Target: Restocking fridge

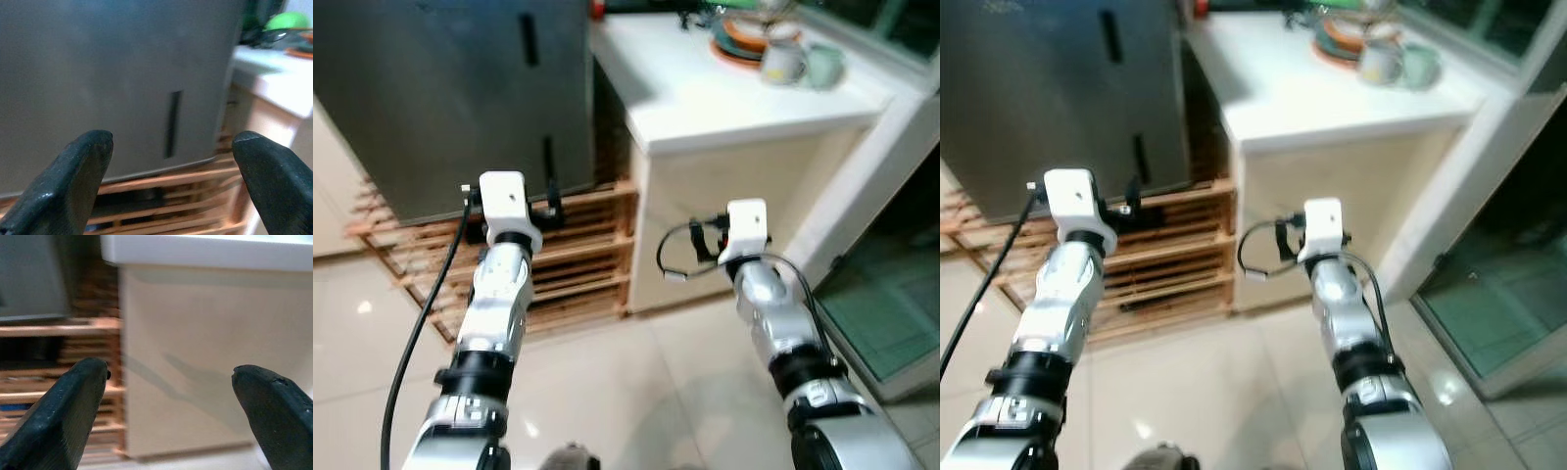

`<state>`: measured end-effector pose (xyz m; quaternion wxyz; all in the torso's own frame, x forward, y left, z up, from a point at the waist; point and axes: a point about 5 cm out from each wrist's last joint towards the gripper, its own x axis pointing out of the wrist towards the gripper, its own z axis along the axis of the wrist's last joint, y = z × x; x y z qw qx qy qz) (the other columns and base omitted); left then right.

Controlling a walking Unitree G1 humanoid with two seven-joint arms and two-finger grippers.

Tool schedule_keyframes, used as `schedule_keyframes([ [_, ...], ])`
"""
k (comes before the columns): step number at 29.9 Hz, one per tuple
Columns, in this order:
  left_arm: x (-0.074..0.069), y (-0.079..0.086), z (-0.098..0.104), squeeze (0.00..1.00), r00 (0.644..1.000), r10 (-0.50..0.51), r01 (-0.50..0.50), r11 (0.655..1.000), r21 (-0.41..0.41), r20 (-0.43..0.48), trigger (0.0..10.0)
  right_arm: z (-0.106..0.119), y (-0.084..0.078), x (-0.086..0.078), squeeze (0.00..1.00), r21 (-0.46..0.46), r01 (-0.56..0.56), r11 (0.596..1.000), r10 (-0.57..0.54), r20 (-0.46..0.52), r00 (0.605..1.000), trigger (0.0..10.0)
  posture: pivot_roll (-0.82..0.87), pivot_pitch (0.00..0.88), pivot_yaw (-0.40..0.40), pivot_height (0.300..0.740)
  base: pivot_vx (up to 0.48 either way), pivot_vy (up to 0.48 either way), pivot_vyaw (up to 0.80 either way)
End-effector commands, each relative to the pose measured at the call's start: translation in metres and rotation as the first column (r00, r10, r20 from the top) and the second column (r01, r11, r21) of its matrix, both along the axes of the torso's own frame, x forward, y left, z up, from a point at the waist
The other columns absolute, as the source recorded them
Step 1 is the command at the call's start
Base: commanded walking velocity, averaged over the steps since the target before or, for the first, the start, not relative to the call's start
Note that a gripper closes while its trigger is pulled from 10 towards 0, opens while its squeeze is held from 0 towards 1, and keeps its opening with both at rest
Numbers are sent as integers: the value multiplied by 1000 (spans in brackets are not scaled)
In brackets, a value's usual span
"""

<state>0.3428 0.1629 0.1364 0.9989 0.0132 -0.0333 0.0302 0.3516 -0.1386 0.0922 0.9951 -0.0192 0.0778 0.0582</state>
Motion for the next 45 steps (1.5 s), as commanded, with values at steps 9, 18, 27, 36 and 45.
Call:
schedule_keyframes([
  [9, -2, -10, 7, 0, 999, -31, 30, 999, 32, 25, 10000, 4, -1, 3, 412, 38, -22, 999, 21, 30, 999, 10000, 0, 0, -22, 740, 139, 0, 631],
  [18, 0, -14, 5, 0, 998, -61, 61, 997, 48, 0, 10000, -3, 0, -1, 286, 50, -22, 999, 21, 35, 999, 10000, -10, 0, 2, 740, 447, 0, 0],
  [27, 2, -15, 7, 0, 997, -79, 79, 995, 60, -8, 10000, -3, 4, 0, 306, 34, -40, 999, 38, 40, 998, 10000, -6, 0, 3, 740, 448, 0, 463],
  [36, 10, -2, 16, 0, 999, -40, 40, 999, 25, 12, 10000, 0, 8, 2, 278, 38, -48, 998, 46, 52, 998, 10000, -7, 0, 3, 740, 421, 109, 168],
  [45, 15, 4, 21, 0, 999, -29, 28, 999, 40, 21, 10000, 0, 12, 2, 275, 41, -65, 997, 63, 58, 996, 10000, -8, 0, -5, 740, 352, 325, 0],
])
